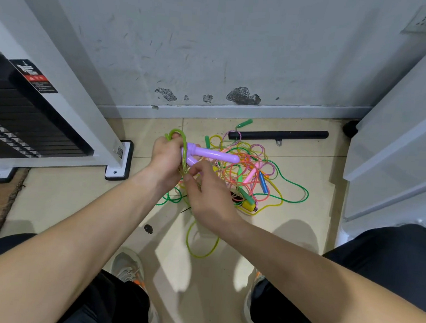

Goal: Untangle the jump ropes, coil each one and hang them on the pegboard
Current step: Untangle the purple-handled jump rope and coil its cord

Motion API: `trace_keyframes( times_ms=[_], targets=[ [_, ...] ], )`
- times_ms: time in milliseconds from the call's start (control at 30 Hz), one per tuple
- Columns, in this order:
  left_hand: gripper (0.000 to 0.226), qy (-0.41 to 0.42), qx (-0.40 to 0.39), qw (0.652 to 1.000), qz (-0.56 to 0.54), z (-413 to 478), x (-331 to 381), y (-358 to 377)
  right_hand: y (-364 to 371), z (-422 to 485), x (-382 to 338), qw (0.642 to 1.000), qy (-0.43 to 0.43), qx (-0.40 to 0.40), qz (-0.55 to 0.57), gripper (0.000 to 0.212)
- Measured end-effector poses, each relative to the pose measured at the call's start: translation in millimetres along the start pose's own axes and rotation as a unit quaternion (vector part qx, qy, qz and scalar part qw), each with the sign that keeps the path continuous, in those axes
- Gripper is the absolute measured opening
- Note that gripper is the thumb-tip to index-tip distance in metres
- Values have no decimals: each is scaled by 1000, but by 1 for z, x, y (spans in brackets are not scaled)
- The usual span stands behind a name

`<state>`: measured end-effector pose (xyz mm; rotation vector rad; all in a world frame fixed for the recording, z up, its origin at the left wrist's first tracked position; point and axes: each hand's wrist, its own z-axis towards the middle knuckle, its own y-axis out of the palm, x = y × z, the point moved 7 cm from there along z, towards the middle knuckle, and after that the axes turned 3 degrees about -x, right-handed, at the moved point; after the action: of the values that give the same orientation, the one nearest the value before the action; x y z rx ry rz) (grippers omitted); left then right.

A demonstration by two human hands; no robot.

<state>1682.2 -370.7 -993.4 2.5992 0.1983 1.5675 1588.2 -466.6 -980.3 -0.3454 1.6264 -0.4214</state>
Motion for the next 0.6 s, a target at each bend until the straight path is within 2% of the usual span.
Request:
trace_keyframes(
  times_ms=[100, 200, 367, 467, 500, 567, 600],
  targets=[
    [10, 28, -10, 1000, 11, 1, 0, 4, 2, -1, 3, 992, 28, 17, 121, 16],
    [12, 49, -6, 998, 33, 4, 1, 2, -2, 2, -5, 979, 36, -3, 198, 26],
    [20, -12, -19, 1000, 12, 1, -5, -5, -20, 17, 2, 989, 68, -29, 124, 28],
    [23, -45, -41, 998, 30, 1, -8, -7, -56, 35, 10, 994, 91, -3, 63, 38],
    [23, -52, -60, 996, 48, -1, -8, -5, -68, 41, 13, 994, 95, -21, 51, 37],
    [22, -58, -106, 988, 99, -5, -7, -2, -87, 49, 18, 991, 87, -92, 39, 21],
    [23, -58, -142, 980, 127, -9, -6, 2, -94, 52, 22, 989, 80, -113, 47, 27]
  ],
)
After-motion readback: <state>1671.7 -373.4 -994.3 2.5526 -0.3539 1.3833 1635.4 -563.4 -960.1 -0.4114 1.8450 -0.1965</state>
